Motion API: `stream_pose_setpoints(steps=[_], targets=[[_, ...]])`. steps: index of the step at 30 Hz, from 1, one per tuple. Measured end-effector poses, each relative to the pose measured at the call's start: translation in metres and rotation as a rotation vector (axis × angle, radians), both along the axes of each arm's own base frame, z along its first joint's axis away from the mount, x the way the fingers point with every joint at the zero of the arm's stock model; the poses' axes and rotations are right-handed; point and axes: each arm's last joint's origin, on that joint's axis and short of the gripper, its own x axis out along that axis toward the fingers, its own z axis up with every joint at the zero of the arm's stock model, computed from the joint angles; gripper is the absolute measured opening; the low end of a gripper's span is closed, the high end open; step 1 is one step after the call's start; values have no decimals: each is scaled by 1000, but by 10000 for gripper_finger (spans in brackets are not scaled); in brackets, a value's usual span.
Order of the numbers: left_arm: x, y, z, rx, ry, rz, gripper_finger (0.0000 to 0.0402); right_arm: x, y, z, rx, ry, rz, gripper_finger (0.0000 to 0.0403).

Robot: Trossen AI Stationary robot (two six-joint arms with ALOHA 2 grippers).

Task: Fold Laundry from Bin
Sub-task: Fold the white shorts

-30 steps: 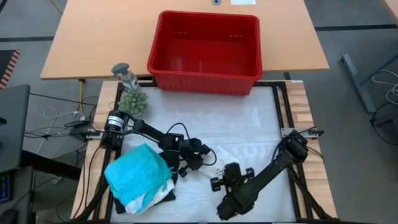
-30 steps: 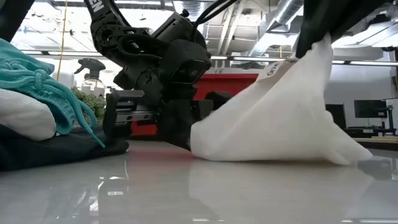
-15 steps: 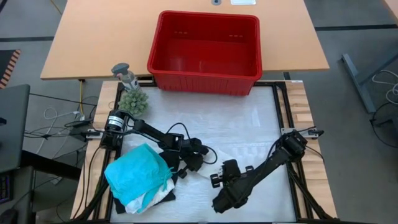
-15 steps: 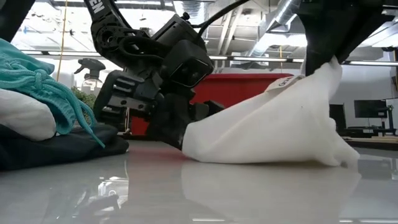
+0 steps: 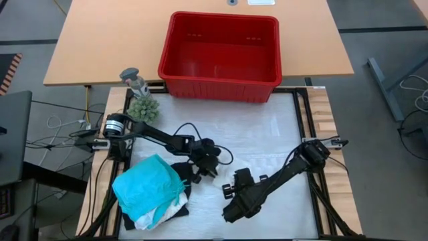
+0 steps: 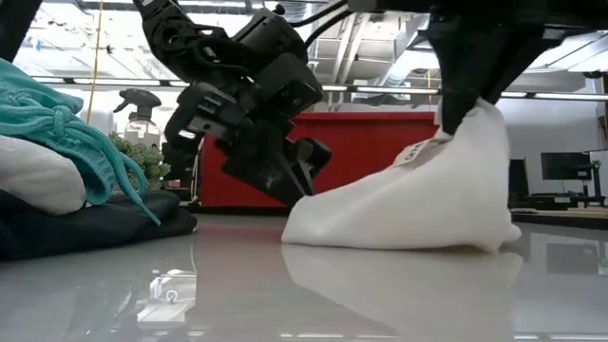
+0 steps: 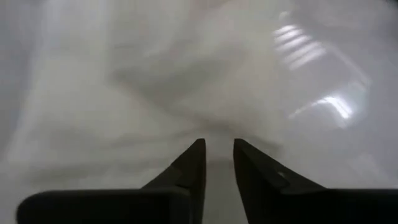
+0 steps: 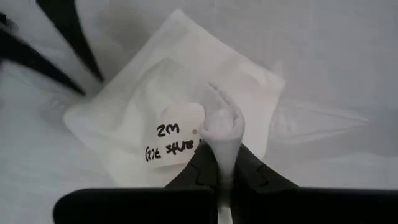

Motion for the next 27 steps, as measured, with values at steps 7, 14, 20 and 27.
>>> stream_pose_setpoints(steps=[7, 14, 20, 27], targets=[[-12, 22, 16, 56, 90, 136, 88, 8, -15, 0, -27, 30, 25, 34], [-16, 34, 32, 61, 53, 161, 79, 19, -38, 0, -2, 73, 6, 34], [-19, 35, 29, 65, 91, 155, 78, 23, -59, -17, 110, 190, -27, 37], [-24, 35, 26, 87, 141, 129, 78, 23, -83, -38, 105, 243, -78, 82]])
